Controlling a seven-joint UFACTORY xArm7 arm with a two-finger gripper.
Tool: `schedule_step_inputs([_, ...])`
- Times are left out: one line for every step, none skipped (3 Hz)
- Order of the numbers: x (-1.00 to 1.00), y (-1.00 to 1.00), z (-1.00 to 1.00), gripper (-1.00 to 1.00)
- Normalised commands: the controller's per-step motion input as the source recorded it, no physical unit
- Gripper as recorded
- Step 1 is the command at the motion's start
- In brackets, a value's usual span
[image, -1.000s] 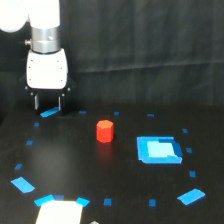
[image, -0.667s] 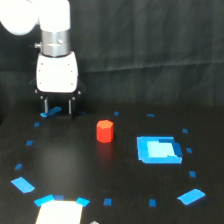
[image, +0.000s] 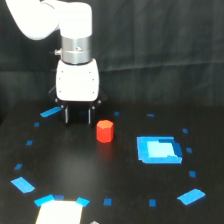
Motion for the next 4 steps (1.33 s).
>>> schedule_step_inputs([-1.00, -0.72, 1.00, -1.00])
schedule_step_inputs([-1.00, -0.94, 0.62, -1.00])
schedule_step_inputs([0.98, -0.35, 1.00, -1.00])
schedule_step_inputs([-0.49, 1.00, 1.00, 1.00])
